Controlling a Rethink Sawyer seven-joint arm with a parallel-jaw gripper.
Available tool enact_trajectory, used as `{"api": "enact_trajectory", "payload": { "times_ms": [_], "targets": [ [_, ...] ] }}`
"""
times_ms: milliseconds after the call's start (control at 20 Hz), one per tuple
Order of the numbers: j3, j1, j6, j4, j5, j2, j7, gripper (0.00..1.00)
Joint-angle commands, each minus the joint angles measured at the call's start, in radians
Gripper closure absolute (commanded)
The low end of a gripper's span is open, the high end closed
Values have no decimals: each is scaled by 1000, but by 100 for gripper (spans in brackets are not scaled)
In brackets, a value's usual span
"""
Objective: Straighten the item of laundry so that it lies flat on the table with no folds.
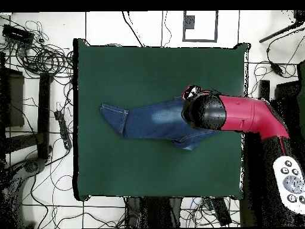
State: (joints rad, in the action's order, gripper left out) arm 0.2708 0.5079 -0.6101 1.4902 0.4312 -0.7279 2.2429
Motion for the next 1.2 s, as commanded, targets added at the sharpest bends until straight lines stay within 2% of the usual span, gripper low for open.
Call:
{"api": "enact_trajectory", "payload": {
  "times_ms": [50,1200],
  "targets": [
    [115,-11,30,124,31,78,-146,0],
    [126,2,-20,103,36,77,-185,0]
  ]
}}
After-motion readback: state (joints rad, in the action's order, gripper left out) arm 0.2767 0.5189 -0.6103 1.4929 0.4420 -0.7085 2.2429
